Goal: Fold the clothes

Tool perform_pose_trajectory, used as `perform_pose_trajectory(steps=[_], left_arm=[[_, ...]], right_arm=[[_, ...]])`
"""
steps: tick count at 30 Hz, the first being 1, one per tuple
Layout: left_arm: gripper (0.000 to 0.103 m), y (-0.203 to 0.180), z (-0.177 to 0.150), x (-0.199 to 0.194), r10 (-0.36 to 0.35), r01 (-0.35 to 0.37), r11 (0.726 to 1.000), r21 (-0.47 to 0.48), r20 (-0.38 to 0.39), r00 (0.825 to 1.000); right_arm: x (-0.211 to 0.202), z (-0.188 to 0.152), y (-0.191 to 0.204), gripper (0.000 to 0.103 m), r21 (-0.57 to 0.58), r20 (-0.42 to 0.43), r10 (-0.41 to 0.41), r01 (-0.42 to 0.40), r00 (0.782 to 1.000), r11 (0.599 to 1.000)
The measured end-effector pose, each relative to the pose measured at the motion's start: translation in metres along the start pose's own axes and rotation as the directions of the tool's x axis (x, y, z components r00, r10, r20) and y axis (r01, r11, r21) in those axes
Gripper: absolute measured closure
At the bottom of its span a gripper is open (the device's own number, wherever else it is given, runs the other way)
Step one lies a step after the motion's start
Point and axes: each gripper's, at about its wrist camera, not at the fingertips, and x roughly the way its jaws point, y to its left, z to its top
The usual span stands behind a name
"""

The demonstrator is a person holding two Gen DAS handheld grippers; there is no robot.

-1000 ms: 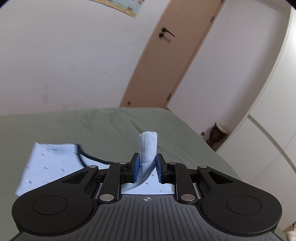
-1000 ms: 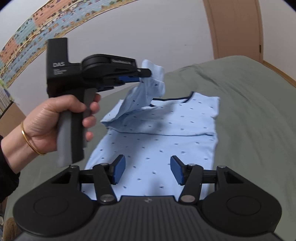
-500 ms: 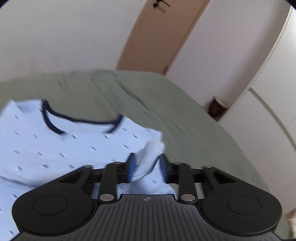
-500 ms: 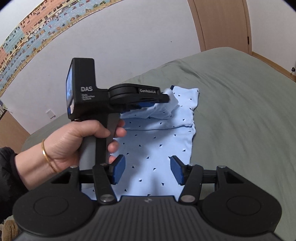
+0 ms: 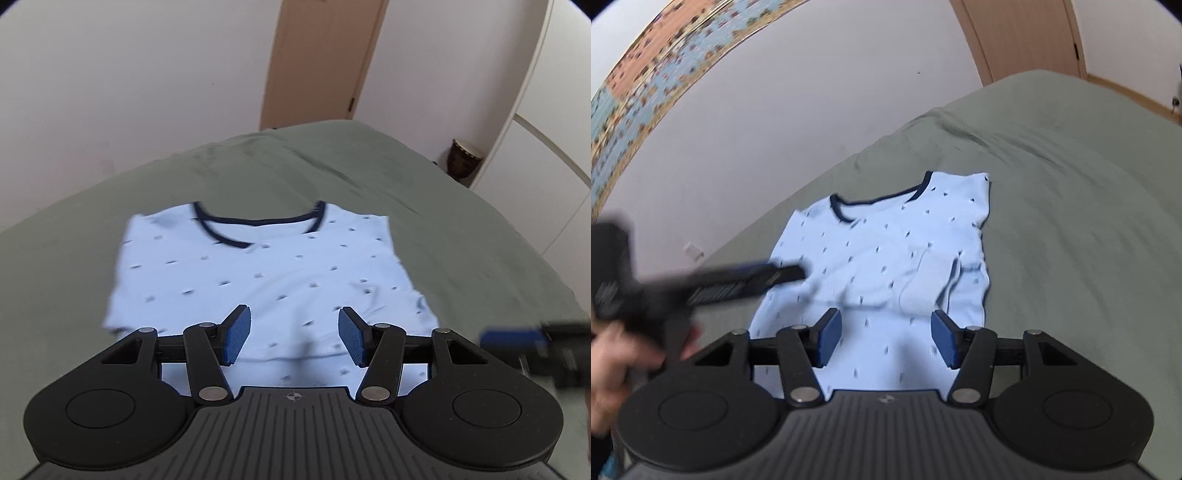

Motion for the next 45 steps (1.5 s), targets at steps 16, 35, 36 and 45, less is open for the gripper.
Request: perform_pose_trajectory(steps=[16, 35, 36, 45], left_arm=[[0.052, 0.045, -0.009, 0.001, 0.013, -0.015, 0.995, -0.097, -0.017, 1.000], [0.052, 0.059, -0.014, 0.017, 0.027, -0.032, 0.990, -0.141, -0.034, 0.999], [0.051, 0.060, -0.015, 0.018, 0.028, -0.033, 0.989, -0.143, -0.037, 0.999], [0.052, 0.067, -0.010, 0.010, 0.034, -0.036, 0.991, -0.129, -0.019, 0.999]], right_arm=[[0.082, 0.025, -0.035, 0.062, 0.132, -0.072, -0.032, 0.041, 0.997, 0.990], [0.082, 0.091, -0.011, 0.101, -0.182, 0.059, -0.236, 0.242, 0.970, 0.953], [0.088, 0.090, -0.014, 0.101, -0.179, 0.047, -0.242, 0.247, 0.969, 0.952], [0.099, 0.079, -0.037, 0.086, -0.108, 0.031, -0.267, 0.269, 0.963, 0.957]])
